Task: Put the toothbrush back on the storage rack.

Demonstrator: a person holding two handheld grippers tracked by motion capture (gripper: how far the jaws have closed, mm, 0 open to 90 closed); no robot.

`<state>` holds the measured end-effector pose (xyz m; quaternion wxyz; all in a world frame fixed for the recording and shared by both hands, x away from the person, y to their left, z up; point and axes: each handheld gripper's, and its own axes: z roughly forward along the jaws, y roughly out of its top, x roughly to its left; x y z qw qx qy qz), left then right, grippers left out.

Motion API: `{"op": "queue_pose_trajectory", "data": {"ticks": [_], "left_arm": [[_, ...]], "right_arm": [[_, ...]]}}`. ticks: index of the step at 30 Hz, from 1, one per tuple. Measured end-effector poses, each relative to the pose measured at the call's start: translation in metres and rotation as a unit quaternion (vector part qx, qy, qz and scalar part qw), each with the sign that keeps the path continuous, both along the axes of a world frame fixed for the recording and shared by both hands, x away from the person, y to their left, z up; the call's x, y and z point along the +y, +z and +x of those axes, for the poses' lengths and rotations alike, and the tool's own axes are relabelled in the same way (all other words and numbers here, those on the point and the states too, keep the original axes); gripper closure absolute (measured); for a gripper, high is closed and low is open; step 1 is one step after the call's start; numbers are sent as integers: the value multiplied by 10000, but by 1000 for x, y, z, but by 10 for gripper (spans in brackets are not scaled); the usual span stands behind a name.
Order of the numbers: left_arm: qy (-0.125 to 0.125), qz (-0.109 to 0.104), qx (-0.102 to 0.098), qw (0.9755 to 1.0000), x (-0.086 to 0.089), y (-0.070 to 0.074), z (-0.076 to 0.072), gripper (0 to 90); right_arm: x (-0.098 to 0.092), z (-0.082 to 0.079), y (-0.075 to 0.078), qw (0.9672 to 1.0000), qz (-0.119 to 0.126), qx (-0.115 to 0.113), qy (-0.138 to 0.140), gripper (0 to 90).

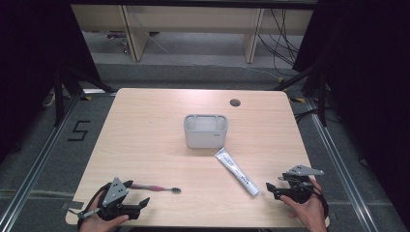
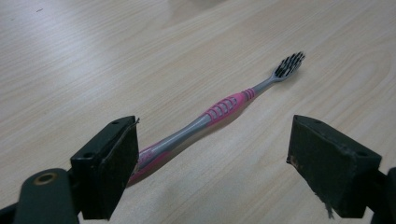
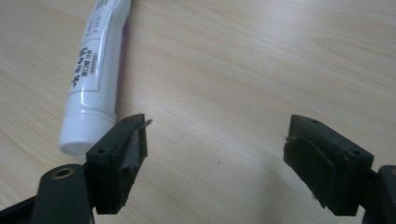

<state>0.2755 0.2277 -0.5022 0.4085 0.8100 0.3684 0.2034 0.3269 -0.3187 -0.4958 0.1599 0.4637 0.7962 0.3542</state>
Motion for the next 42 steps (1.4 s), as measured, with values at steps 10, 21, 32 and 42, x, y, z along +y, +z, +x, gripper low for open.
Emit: {"op": "queue_pose_trajectory", "data": {"ticks": [10,21,32,42], "left_arm": [[-174,179,-1,9997,1,2,1,159],[-450,319,-8,9985,-2,8,7,160],[-723,773,-132,9943,-8,9,15,250],[-1077,1216,61,9867,-11,11,31,403]], "right_arm": [[1,1,1,9999,-47,-77,101,253],[4,-2,5,9999,30,-117,34,260],[8,-3,6,9997,55,-168,150,269],[7,-11,8,9995,89,-279,125,276]]}}
